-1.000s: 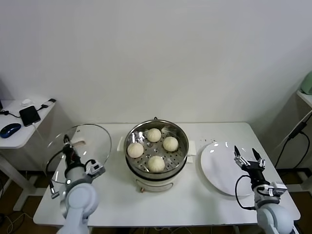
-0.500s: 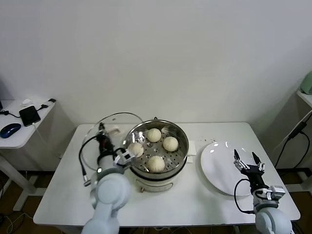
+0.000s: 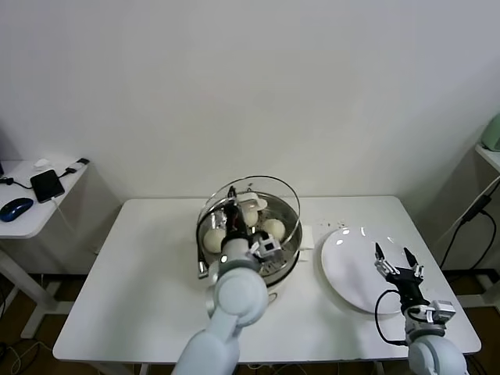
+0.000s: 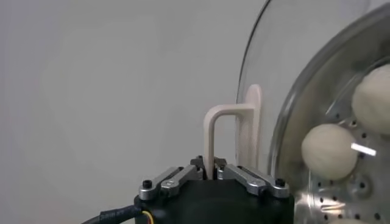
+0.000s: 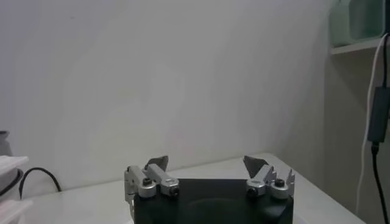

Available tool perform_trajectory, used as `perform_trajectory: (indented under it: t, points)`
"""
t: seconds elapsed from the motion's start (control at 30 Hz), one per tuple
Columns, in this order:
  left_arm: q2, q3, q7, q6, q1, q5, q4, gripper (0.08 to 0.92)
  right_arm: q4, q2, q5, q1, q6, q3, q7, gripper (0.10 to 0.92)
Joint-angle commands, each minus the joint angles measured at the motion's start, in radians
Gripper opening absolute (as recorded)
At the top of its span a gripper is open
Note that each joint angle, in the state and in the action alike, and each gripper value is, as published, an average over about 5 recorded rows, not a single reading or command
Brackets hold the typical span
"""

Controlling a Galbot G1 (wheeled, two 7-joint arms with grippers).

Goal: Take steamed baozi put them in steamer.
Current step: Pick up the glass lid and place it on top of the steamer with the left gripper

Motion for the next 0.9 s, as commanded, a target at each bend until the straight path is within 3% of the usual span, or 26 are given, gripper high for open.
perform_trajectory:
  t: [0.03, 0.9]
  points:
    - [-0.050, 0.097, -0.012, 0.005, -0.039, 0.092, 0.107, 0.159, -0.004, 0.001, -0.001, 0.001, 0.002, 0.002, -0.001, 0.823]
    - [-0.050, 0.048, -0.014, -0.019, 0.010, 0.162, 0.140, 0.159, -0.013, 0.001, -0.002, 0.003, 0.009, -0.004, -0.009, 0.823]
